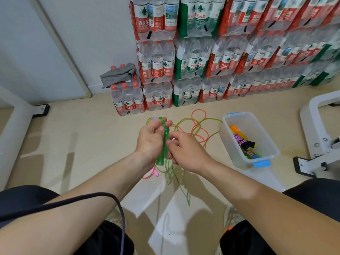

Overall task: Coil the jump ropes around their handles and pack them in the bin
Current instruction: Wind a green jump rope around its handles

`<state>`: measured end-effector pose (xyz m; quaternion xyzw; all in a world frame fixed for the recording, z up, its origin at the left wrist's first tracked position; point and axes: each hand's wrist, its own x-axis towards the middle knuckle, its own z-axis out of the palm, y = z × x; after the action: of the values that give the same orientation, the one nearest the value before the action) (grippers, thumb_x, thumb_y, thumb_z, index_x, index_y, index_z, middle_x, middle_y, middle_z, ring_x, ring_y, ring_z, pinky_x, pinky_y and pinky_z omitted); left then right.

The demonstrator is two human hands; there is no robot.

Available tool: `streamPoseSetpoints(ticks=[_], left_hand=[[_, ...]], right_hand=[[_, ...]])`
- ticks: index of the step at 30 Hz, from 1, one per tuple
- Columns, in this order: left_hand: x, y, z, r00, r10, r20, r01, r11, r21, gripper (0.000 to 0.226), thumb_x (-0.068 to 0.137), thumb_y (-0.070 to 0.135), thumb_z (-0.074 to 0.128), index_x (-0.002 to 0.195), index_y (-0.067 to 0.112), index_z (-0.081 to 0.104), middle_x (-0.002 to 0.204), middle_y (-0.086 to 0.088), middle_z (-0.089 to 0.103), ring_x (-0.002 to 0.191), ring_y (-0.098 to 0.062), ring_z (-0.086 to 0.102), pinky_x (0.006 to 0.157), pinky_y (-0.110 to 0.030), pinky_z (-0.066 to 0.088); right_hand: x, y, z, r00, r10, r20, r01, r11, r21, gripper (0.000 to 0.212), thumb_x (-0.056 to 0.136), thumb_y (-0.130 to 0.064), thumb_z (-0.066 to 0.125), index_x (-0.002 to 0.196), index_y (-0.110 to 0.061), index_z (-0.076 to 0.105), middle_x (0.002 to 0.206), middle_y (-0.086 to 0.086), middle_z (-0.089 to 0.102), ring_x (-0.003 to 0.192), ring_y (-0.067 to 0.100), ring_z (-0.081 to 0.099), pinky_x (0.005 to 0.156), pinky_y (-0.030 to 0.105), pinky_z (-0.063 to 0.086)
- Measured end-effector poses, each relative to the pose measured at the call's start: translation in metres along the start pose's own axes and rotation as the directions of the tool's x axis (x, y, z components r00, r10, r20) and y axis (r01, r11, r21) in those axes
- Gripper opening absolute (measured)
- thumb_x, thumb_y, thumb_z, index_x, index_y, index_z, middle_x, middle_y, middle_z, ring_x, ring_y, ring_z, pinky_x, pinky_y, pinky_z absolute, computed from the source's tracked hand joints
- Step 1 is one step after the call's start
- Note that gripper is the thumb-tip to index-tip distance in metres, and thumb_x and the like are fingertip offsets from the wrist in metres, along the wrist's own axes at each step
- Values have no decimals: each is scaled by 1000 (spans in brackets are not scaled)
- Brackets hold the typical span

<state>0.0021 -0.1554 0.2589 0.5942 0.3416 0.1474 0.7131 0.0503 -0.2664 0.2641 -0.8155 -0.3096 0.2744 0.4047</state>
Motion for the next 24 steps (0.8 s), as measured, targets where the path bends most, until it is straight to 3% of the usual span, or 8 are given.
streamPoseSetpoints(ticks=[2, 4, 8, 12, 14, 18, 21, 24], left_hand=[[0, 1, 0, 1000, 5, 21, -5, 1000, 4, 33, 106, -1, 38, 134, 1, 56, 129, -7, 66, 92, -3, 68, 66, -14, 56], [1, 3, -1, 1000, 17, 7, -17, 999, -29, 33, 104, -2, 41, 133, 2, 57, 126, -7, 68, 87, -1, 69, 71, -17, 58], [4, 6, -4, 999, 17, -40, -20, 996, -90, 31, 102, -3, 47, 126, 7, 63, 118, -4, 72, 82, -2, 71, 70, -20, 58], [5, 8, -5, 998, -9, -61, 2, 992, -124, 29, 101, -3, 50, 124, 7, 65, 115, -2, 72, 76, -2, 69, 67, -17, 56], [3, 6, -4, 997, -18, -72, 9, 992, -123, 30, 102, -3, 48, 124, 9, 64, 116, -2, 72, 81, -2, 68, 67, -14, 54], [3, 3, -3, 994, -35, -104, 25, 995, -98, 32, 103, -1, 46, 128, 8, 63, 120, -2, 71, 99, -11, 66, 85, -23, 55], [3, 6, -3, 993, -48, -105, 37, 994, -100, 30, 102, -4, 46, 124, 6, 64, 119, -5, 70, 74, -1, 67, 66, -15, 54], [4, 7, -3, 993, -65, -100, 55, 993, -103, 30, 102, -6, 45, 124, 4, 63, 119, -9, 69, 71, 3, 68, 60, -8, 50]], right_hand=[[1, 1, 0, 998, -42, -38, 38, 994, -100, 25, 101, -23, 48, 78, -15, 53, 68, 6, 67, 60, 24, 66, 63, 42, 54], [1, 0, 0, 992, -81, -97, 67, 988, -138, 28, 100, -24, 50, 76, -11, 54, 64, 8, 65, 61, 27, 66, 65, 42, 53], [0, -4, 5, 975, -122, -187, 104, 989, -105, 31, 99, -27, 51, 74, -10, 57, 62, 9, 65, 62, 28, 67, 66, 38, 52], [-4, -3, 12, 974, -139, -181, 124, 988, -91, 27, 98, -25, 47, 77, -13, 57, 68, 6, 66, 63, 24, 64, 65, 41, 53], [-6, -2, 14, 976, -153, -157, 137, 985, -109, 25, 98, -26, 46, 78, -16, 57, 68, 3, 66, 64, 23, 63, 65, 43, 52], [-6, -2, 14, 979, -155, -132, 138, 981, -134, 27, 99, -26, 45, 72, -25, 49, 68, 0, 65, 64, 20, 63, 63, 45, 52], [-6, -1, 13, 983, -153, -105, 133, 975, -176, 27, 99, -25, 45, 73, -25, 50, 69, -1, 66, 60, 17, 59, 62, 43, 52], [-7, 0, 14, 981, -166, -100, 140, 963, -231, 26, 100, -24, 45, 74, -24, 49, 64, -3, 57, 57, 13, 52, 57, 40, 46]])
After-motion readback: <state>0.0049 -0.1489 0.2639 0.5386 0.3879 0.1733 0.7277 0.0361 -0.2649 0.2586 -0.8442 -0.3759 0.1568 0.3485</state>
